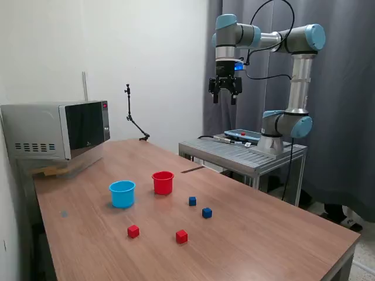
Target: Place red objects in the red bin, and blue objects in the blue bin.
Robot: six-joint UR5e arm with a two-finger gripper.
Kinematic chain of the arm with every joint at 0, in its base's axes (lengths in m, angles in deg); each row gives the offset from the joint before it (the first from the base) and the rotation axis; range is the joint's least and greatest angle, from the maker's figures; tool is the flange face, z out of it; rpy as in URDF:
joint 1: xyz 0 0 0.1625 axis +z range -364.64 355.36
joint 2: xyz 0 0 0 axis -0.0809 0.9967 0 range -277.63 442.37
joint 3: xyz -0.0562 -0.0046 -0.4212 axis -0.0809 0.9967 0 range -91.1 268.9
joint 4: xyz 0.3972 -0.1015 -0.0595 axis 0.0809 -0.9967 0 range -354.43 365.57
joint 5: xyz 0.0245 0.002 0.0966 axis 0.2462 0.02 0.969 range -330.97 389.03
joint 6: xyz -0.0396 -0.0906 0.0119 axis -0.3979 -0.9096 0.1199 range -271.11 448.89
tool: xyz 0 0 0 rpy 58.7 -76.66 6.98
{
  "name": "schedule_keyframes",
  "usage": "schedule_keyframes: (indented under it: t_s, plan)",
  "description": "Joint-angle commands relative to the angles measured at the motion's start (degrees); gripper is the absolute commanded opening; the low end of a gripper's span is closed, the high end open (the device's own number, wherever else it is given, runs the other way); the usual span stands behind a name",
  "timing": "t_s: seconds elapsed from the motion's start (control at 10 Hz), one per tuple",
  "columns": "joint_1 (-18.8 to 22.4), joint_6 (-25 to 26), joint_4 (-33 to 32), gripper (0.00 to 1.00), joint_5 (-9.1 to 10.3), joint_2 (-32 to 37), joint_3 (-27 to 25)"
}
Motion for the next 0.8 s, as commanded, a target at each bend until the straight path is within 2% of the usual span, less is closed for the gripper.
schedule_keyframes:
  t_s: [0.0, 0.5, 0.7]
  plan:
    - [-0.05, 0.04, 0.00, 1.00, 0.00, -0.05, 0.19]
    - [-0.05, 0.13, -0.09, 1.00, 0.09, -0.23, 0.19]
    - [-0.05, 2.22, -0.18, 1.00, 0.09, -0.40, 0.28]
